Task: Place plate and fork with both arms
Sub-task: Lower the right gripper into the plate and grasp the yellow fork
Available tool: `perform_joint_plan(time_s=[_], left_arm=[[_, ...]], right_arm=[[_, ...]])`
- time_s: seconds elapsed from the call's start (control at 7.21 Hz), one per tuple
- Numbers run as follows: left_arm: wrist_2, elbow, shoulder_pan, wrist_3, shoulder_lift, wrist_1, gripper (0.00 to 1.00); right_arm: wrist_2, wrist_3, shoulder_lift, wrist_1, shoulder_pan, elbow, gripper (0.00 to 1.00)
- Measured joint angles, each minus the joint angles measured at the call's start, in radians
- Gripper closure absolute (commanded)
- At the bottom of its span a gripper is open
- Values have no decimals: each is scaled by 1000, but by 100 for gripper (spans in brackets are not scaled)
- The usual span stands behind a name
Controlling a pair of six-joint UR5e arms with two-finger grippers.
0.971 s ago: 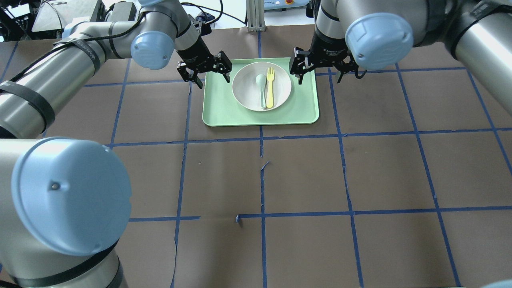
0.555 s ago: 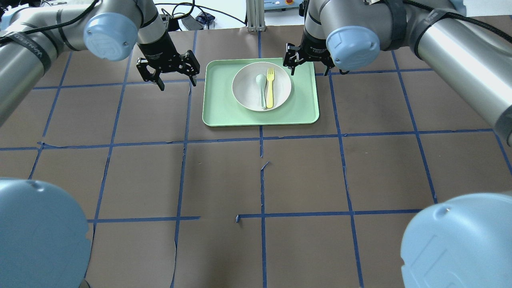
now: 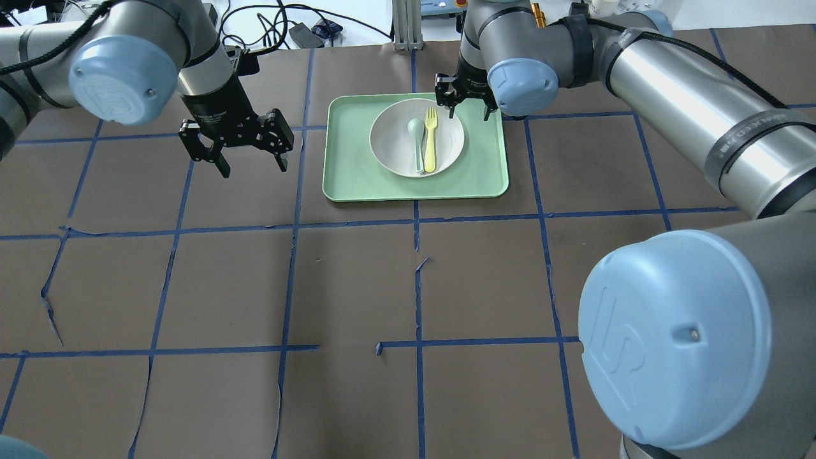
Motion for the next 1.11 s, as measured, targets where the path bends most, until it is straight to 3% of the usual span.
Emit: perform_joint_plan(time_s=[0.28,0.55,0.69,1.11], left_arm=[[-4,-34,1,1,21,-2,0],[-5,-40,1,2,28,-1,0],[-5,-42,1,2,31,-2,0],[-6,-64,-1,2,36,-2,0]], right_arm=[[20,63,55,-47,31,-26,33],[17,105,104,-64,47,-58,48],[14,113,114,-64,51,-62,51],[13,121,132,-61,55,-61,51]])
